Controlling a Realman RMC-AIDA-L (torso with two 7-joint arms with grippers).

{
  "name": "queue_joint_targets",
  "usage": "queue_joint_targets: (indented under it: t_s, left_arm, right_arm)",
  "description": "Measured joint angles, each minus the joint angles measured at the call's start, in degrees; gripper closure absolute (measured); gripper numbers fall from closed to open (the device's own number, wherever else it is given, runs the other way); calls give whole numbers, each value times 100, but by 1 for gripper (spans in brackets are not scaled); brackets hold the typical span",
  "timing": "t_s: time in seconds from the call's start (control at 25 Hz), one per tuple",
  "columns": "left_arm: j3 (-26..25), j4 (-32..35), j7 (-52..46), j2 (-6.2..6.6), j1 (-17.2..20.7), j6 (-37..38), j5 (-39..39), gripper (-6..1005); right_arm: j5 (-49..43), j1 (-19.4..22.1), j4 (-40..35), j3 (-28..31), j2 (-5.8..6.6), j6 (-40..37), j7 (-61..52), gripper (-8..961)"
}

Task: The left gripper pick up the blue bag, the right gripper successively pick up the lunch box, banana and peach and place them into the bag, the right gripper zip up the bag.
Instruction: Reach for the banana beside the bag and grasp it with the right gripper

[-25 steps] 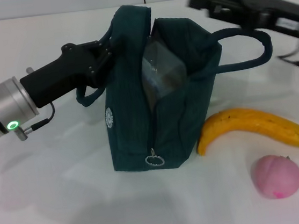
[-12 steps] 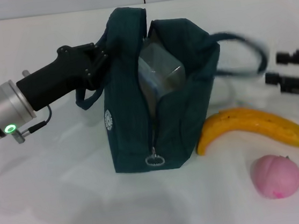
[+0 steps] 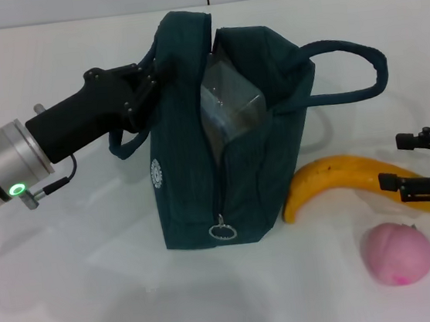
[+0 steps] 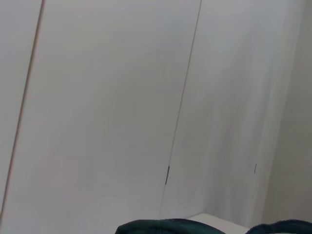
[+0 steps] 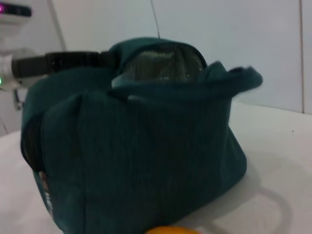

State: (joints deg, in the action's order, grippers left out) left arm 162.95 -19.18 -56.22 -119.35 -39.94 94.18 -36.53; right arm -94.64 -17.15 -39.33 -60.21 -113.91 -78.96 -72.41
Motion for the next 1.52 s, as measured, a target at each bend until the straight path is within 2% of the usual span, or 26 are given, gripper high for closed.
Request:
queue_joint_targets:
  t_s: [0.12,0.44,1.28,1.52]
  left_arm:
    - [0,12,38,1,2,0,-16,966]
    - [-7,7,23,8,48,22,-186,966]
    - [-9,15,91,-8,20,31,-192,966]
    - [-9,20,103,-9,12,37,-189,966]
  right_arm:
    - [-5,-3,49,-56,-21,165,168,112]
    - [-11,-87,59,-630,-130,964,307,113]
    - [-94,-163,71,-945,-126,967,268,116]
    - [-111,-156,75,-921,-124,945,240,146]
